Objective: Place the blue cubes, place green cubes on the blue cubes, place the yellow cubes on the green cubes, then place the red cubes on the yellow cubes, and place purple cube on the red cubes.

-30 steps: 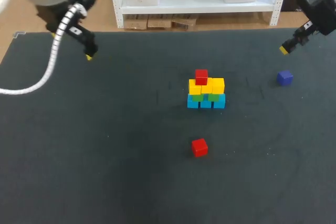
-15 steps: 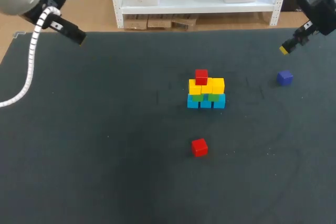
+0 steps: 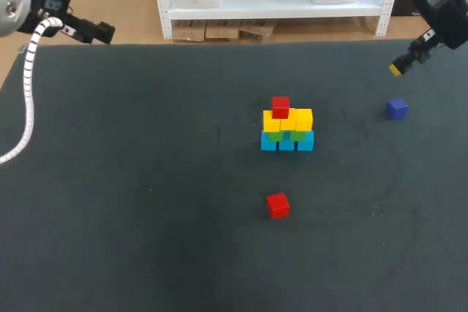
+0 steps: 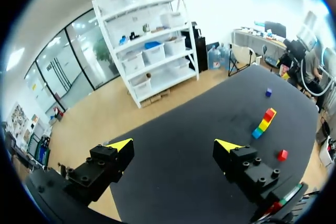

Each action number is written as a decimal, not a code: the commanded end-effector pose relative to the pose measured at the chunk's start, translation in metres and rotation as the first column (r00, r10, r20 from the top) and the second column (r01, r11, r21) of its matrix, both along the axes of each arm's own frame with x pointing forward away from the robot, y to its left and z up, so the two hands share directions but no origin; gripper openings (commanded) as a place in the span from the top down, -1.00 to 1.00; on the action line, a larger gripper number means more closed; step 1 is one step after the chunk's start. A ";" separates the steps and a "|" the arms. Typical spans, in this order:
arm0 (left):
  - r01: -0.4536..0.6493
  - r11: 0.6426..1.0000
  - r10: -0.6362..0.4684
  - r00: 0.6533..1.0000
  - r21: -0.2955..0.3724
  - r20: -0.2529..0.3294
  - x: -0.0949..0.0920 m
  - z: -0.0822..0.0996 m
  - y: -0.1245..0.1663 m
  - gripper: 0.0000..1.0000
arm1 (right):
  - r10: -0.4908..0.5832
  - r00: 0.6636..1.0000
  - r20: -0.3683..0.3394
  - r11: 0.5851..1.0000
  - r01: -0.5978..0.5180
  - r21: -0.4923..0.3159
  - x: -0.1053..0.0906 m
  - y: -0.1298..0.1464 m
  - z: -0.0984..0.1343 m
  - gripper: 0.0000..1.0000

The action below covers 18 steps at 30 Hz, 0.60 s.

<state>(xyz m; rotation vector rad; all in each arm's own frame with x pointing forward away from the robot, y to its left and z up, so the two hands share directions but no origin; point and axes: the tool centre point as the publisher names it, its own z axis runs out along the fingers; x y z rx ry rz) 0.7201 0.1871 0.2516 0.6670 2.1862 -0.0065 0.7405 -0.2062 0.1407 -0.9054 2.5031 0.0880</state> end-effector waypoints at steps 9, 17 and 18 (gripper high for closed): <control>0.003 1.000 -0.003 1.000 -0.012 0.008 0.000 0.000 -0.003 -1.00 | 0.001 1.000 0.000 1.000 -0.001 0.001 0.001 0.000 -0.001 -1.00; 0.003 1.000 -0.003 1.000 -0.012 0.008 0.000 0.000 -0.003 -1.00 | 0.001 1.000 0.000 1.000 -0.001 0.001 0.001 0.000 -0.001 -1.00; 0.003 1.000 -0.003 1.000 -0.012 0.008 0.000 0.000 -0.003 -1.00 | 0.001 1.000 0.000 1.000 -0.001 0.001 0.001 0.000 -0.001 -1.00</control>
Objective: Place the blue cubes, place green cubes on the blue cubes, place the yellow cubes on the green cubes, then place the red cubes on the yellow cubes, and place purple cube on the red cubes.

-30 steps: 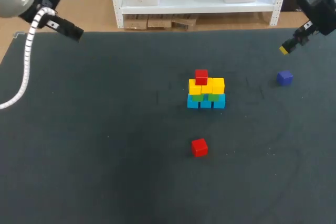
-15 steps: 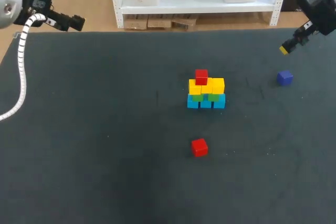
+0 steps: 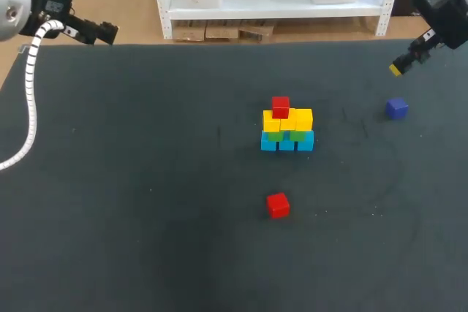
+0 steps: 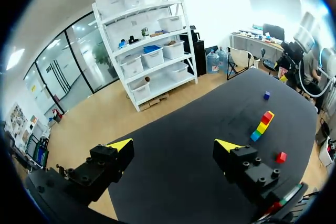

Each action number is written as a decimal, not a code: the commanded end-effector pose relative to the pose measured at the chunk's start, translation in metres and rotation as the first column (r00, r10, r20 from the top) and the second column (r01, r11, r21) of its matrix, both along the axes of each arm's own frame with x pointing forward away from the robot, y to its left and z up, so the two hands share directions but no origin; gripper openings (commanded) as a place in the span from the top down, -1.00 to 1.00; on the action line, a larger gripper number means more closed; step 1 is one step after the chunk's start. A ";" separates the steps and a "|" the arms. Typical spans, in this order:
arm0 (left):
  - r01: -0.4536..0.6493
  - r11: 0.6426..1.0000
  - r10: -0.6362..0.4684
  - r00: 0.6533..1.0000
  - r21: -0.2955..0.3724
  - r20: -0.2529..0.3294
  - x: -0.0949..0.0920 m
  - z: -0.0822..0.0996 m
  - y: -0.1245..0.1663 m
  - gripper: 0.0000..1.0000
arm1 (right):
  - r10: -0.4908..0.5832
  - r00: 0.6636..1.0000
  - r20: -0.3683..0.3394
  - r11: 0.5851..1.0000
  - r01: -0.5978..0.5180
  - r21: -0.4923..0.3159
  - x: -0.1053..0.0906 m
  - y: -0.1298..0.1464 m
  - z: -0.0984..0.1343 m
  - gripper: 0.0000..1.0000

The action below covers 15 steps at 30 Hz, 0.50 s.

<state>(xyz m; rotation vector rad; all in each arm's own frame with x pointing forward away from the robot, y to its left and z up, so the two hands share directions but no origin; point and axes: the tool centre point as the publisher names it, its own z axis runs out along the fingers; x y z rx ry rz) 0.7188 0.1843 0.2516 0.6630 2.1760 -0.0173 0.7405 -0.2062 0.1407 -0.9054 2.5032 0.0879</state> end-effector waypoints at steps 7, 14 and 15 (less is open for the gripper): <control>0.000 1.000 0.000 1.000 -0.001 0.000 0.001 0.000 0.000 -1.00 | 0.040 0.999 -0.024 0.998 -0.041 -0.047 -0.002 0.008 0.008 -1.00; 0.000 1.000 0.000 1.000 -0.001 0.000 0.001 0.000 0.000 -1.00 | 0.232 0.972 -0.023 0.960 -0.233 -0.158 -0.036 0.036 0.028 -1.00; 0.000 1.000 0.000 1.000 -0.001 0.000 0.001 0.000 0.000 -1.00 | 0.264 0.964 -0.029 0.947 -0.265 -0.180 -0.042 0.040 0.029 -1.00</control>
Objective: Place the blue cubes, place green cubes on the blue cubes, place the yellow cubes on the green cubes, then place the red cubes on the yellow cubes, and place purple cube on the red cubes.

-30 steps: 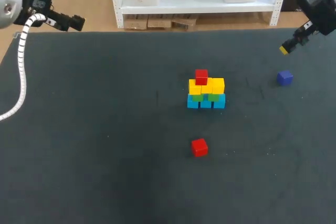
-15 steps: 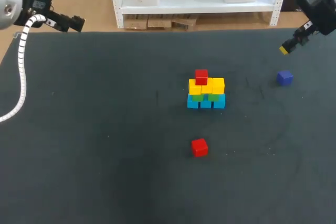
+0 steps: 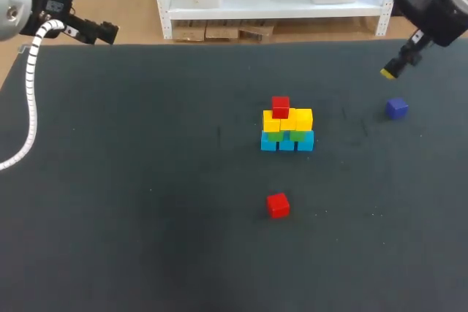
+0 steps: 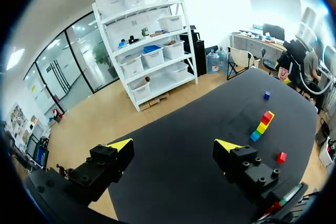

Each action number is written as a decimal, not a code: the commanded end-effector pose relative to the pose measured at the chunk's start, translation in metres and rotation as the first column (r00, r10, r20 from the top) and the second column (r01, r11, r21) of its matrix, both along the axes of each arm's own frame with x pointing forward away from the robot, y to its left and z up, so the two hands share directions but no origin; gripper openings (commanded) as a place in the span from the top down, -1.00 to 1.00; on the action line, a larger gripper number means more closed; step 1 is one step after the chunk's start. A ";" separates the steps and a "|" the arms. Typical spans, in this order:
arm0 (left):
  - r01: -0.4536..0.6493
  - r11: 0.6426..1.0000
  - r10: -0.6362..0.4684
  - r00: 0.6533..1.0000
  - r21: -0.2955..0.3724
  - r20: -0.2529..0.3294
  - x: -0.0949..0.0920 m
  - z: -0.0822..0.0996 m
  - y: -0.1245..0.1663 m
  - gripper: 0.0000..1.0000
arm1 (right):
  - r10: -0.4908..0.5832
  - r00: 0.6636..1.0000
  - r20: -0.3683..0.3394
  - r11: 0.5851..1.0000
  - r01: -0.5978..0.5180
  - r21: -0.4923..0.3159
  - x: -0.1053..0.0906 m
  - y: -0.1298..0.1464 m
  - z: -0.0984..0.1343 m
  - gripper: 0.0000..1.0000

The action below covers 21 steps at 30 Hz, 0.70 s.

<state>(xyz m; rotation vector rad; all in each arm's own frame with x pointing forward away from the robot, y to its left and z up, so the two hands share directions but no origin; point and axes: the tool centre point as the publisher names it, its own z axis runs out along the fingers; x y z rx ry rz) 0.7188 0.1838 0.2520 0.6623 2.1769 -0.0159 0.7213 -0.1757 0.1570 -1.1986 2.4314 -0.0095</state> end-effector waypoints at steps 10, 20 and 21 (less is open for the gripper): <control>0.002 1.000 -0.002 1.000 -0.002 0.001 0.001 -0.001 0.000 -1.00 | 0.302 0.950 -0.082 0.938 -0.312 -0.152 -0.093 0.053 0.028 -1.00; 0.002 1.000 -0.002 1.000 -0.002 0.001 0.001 -0.001 0.000 -1.00 | 0.545 0.828 -0.128 0.817 -0.560 -0.140 -0.143 0.107 0.027 -1.00; 0.002 1.000 -0.002 1.000 -0.002 0.001 0.001 -0.001 0.000 -1.00 | 0.572 0.810 -0.133 0.796 -0.587 -0.150 -0.146 0.112 0.024 -1.00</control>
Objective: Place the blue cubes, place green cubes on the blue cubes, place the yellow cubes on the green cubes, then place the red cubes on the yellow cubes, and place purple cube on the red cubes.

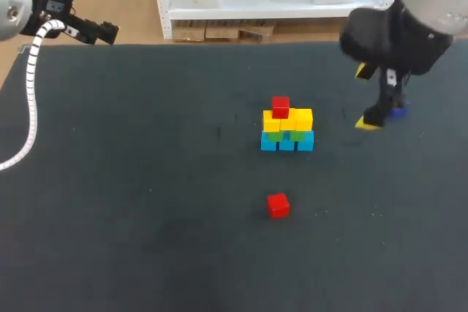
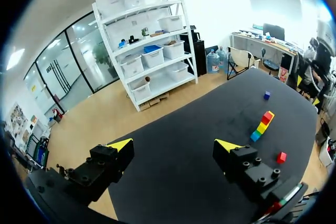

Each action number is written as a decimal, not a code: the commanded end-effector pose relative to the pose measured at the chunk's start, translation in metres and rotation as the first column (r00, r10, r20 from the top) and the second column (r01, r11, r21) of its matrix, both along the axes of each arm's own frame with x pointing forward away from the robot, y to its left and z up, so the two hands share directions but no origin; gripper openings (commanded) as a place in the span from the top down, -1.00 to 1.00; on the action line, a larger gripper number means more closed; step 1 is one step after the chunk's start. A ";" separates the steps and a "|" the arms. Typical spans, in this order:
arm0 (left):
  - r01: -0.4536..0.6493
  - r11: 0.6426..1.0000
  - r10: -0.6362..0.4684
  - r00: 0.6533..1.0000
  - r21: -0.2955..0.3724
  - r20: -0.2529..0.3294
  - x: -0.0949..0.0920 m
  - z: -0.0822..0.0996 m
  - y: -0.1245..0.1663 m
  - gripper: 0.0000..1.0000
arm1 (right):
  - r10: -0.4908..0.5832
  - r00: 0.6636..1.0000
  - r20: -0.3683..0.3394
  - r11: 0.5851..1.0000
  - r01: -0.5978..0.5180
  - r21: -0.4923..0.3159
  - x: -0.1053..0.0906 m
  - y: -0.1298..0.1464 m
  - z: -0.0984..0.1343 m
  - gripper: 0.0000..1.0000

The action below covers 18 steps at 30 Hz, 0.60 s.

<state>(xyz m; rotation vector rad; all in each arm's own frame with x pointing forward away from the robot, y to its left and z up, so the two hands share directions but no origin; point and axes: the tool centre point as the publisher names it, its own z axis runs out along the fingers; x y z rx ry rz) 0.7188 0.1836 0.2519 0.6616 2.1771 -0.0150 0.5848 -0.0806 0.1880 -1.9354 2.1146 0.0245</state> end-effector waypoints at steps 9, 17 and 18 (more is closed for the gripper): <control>0.002 1.000 -0.002 1.000 -0.002 0.001 0.001 0.000 0.000 -1.00 | 0.271 0.961 -0.046 0.939 -0.275 -0.208 -0.020 0.062 -0.055 -1.00; 0.002 1.000 -0.002 1.000 -0.002 0.001 0.001 0.000 0.000 -1.00 | 0.342 0.923 -0.174 0.914 -0.370 -0.168 -0.034 0.106 -0.094 -1.00; 0.002 1.000 -0.002 1.000 -0.002 0.001 0.001 0.000 0.000 -1.00 | 0.346 0.917 -0.197 0.911 -0.378 -0.161 -0.036 0.109 -0.097 -1.00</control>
